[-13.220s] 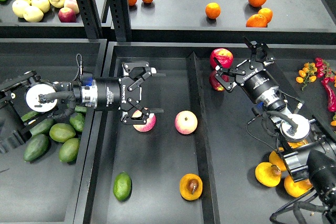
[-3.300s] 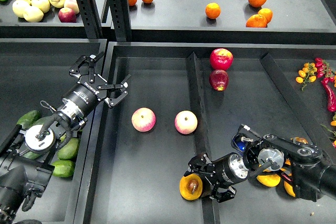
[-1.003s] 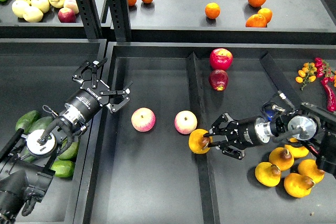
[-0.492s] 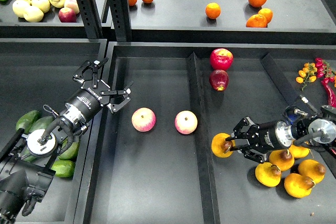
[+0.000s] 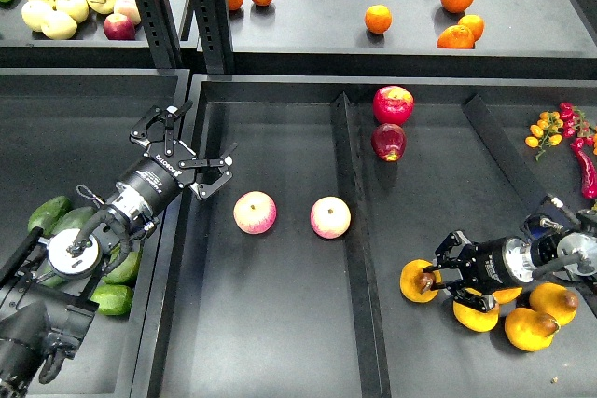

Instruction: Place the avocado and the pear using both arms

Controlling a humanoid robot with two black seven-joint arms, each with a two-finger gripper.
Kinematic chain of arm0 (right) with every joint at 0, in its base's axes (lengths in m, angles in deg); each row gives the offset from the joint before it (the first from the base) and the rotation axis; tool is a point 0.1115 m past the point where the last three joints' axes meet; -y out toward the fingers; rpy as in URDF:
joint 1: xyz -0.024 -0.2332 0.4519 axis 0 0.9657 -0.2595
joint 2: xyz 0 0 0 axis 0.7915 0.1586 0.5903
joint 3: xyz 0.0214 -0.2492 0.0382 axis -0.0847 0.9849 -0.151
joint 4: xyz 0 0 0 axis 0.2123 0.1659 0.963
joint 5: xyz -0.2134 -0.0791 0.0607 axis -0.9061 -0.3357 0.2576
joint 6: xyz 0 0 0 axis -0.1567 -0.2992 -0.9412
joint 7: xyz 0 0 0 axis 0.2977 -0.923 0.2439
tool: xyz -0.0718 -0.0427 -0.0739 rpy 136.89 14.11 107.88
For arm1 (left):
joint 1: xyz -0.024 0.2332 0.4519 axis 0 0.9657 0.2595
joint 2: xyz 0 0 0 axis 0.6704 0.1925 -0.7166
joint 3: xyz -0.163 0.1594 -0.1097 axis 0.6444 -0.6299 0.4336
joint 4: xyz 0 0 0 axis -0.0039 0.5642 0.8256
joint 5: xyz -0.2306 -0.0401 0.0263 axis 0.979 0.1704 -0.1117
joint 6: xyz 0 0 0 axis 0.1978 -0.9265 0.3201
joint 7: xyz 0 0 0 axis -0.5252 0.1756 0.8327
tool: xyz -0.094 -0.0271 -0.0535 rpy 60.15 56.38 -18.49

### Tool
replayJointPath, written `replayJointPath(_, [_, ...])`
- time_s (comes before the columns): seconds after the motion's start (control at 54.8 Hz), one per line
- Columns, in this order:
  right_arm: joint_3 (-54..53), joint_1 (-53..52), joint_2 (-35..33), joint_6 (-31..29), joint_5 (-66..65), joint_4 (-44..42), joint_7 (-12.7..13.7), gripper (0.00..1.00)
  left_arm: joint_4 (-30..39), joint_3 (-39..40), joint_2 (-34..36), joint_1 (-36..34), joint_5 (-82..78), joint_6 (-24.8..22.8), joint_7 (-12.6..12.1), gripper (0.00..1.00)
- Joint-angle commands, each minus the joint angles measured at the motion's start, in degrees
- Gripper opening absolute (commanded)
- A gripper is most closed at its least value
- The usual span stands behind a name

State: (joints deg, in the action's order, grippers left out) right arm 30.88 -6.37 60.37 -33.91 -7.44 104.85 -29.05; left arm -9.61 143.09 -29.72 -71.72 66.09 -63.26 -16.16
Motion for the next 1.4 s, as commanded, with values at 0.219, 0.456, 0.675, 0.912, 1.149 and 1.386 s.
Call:
replayJointPath(0.219, [-0.96,-0.86,-0.75,0.0,0.82,0.47,0.0,0.65,0.09,0.04,0.0,0.0,0.0,0.0,0.0,0.99])
replayJointPath(0.456, [-1.4,-3.41,-2.51,0.0,6.09,0.29,0.0,0.79,0.27,0.04,0.0,0.0,0.0,0.0,0.09,0.99])
replayJointPath(0.675, [-16.06,-2.45,-2.34,0.0,6.27,-2.69,0.0,0.99,0.27,0.56,0.0,0.0,0.0,0.0,0.18,0.99])
replayJointPath(0.912, [-32.15,3.88,2.05,0.0,6.89,-3.84,0.0,1.0,0.18,0.56,0.0,0.0,0.0,0.0,0.18,0.99])
replayJointPath(1.149, [-48.24,8.28,13.83,0.0,6.97,-3.57,0.0,1.0,-0.96,0.65,0.0,0.0,0.0,0.0,0.35,0.99])
replayJointPath(1.386, [-51.5,7.66,20.87,0.0,6.89,-7.44,-15.5,1.0,-1.49,0.39,0.0,-0.35,0.0,0.0,0.35,0.99])
